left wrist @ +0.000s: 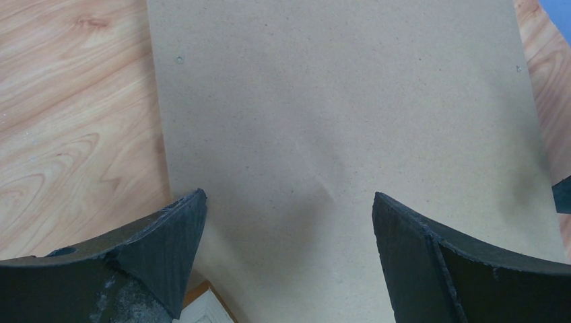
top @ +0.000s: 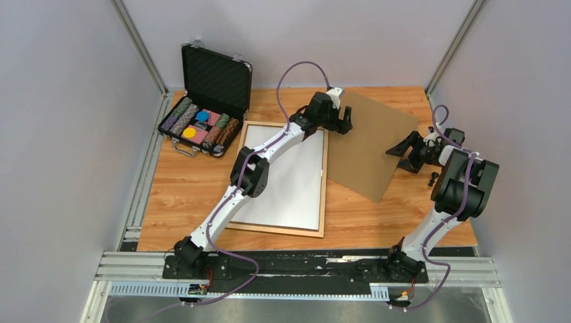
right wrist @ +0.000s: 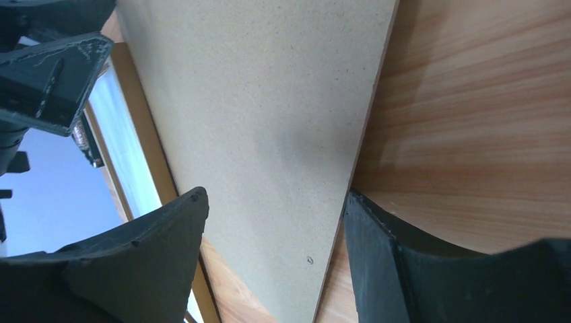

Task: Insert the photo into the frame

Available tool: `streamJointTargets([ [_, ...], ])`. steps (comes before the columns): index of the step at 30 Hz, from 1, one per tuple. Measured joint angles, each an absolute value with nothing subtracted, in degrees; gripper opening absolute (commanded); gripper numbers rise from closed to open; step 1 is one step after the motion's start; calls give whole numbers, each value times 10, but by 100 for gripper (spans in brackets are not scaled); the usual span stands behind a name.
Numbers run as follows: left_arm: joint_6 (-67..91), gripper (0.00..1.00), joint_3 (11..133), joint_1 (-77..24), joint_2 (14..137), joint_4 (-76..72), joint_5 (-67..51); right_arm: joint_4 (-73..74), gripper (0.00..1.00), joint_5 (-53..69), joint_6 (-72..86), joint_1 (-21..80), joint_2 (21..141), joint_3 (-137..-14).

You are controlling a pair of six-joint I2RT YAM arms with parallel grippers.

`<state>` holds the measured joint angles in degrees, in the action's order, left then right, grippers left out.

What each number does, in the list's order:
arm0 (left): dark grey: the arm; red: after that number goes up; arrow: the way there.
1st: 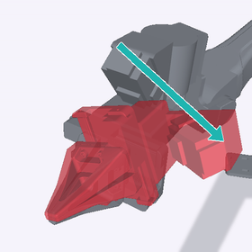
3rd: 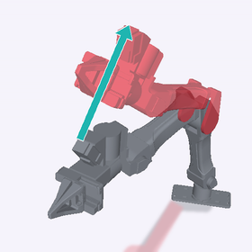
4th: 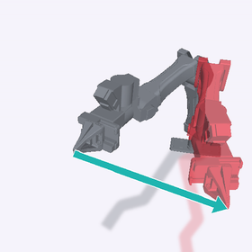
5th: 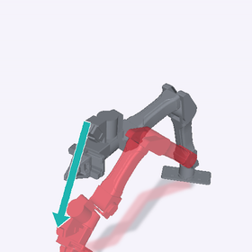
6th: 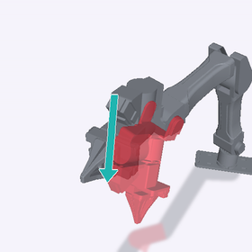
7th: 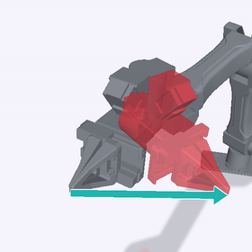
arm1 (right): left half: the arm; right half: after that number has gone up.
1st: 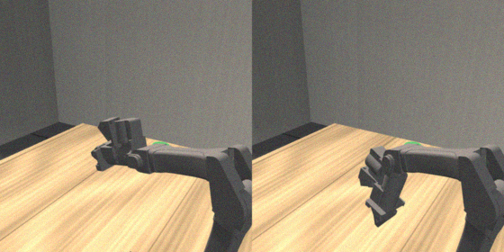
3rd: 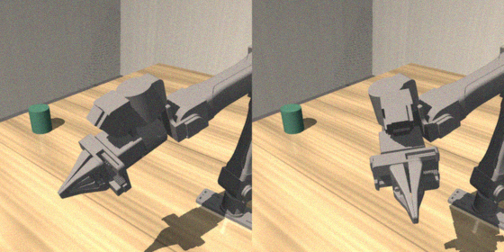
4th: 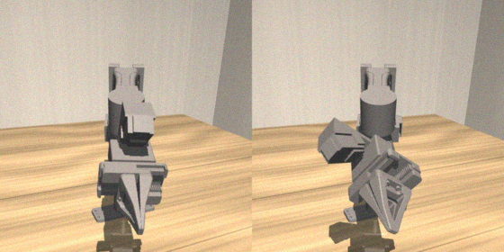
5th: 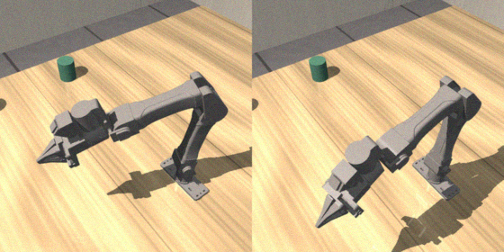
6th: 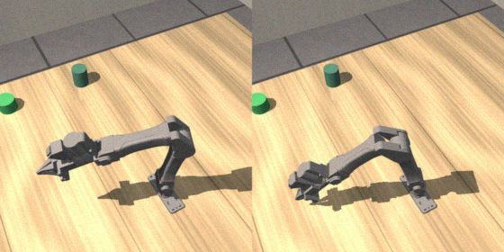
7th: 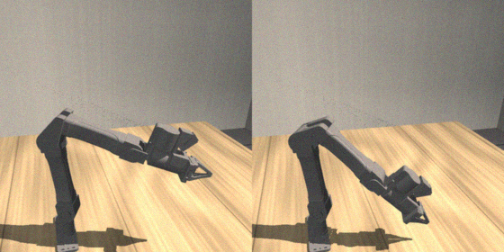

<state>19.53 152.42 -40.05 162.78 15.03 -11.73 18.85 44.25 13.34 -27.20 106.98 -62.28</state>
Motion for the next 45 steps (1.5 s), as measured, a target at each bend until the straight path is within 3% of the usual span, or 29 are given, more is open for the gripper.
streamJointTargets([
  [16, 233, 100, 1524, -397, 1628, 153, -161, 122, 37, 619, 127, -302, 1034, -594],
  [32, 240, 98, 1493, -394, 1610, 143, -199, 36, 40, 702, 162, -304, 1028, -590],
  [45, 254, 97, 1485, -398, 1604, 144, -229, -71, 42, 663, 239, -300, 1082, -576],
])
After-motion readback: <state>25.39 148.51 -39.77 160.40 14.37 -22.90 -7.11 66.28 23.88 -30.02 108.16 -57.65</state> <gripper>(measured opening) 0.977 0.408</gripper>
